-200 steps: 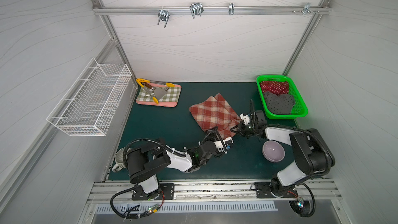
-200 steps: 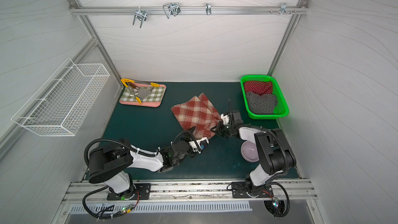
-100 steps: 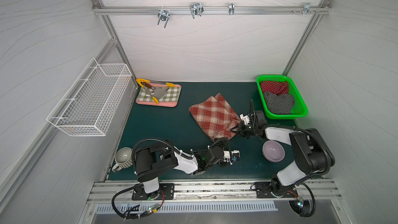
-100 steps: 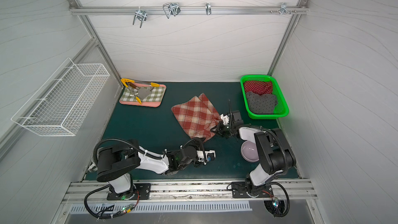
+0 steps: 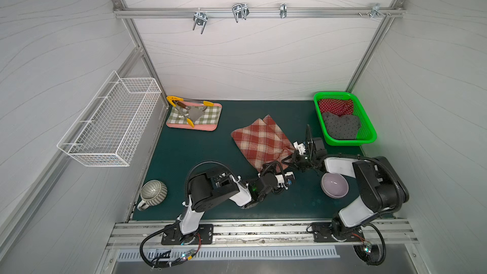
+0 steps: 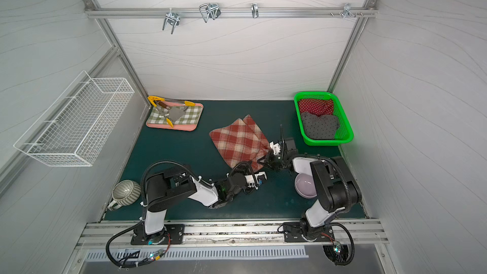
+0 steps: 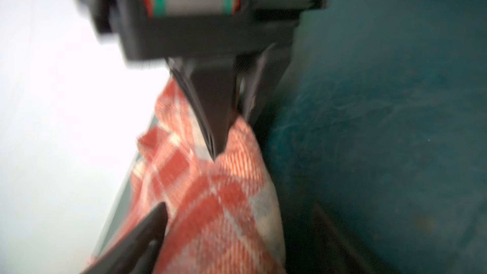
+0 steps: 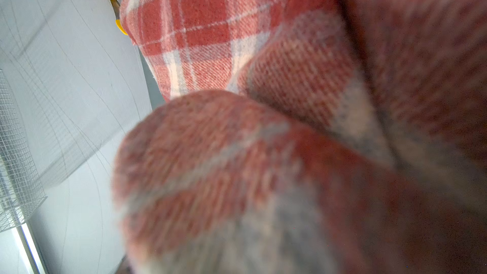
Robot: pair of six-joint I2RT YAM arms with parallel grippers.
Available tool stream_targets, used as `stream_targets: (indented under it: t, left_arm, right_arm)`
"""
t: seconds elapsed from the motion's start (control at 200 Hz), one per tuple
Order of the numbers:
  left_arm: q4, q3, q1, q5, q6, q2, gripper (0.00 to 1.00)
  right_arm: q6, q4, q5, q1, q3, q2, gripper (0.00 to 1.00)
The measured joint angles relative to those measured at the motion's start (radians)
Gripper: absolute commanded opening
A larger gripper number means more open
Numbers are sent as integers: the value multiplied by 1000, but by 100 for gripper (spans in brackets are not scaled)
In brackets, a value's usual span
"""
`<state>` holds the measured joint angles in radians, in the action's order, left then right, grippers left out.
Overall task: Roll up the skirts
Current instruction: Roll the skirt at the center of the board.
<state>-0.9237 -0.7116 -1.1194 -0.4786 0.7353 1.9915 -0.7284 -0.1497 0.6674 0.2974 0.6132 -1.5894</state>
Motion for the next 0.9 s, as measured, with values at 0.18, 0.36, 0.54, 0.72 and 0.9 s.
stream_targets:
  t: [0.18,0.36,0.54,0.72,0.9]
  left_arm:
    - [-3,29,23,35,-57,2,0]
    - [-3,45,50,124,-129,-21,0]
    - [149,46,118,301,-278,-108,0]
    - [257,1,280,625,-500,-132,0]
    - [341,-112,420,972,-699,-54,0]
  right_arm:
    - [-8,-27,25,-23,-30,0,0]
    - [-8,-52,47,-43,-70,20,8]
    - [-8,-20,48,-59,-96,106,72]
    - [-19,-37,26,-69,-134,257,99]
    - [-34,-78,20,-64,-174,294,99]
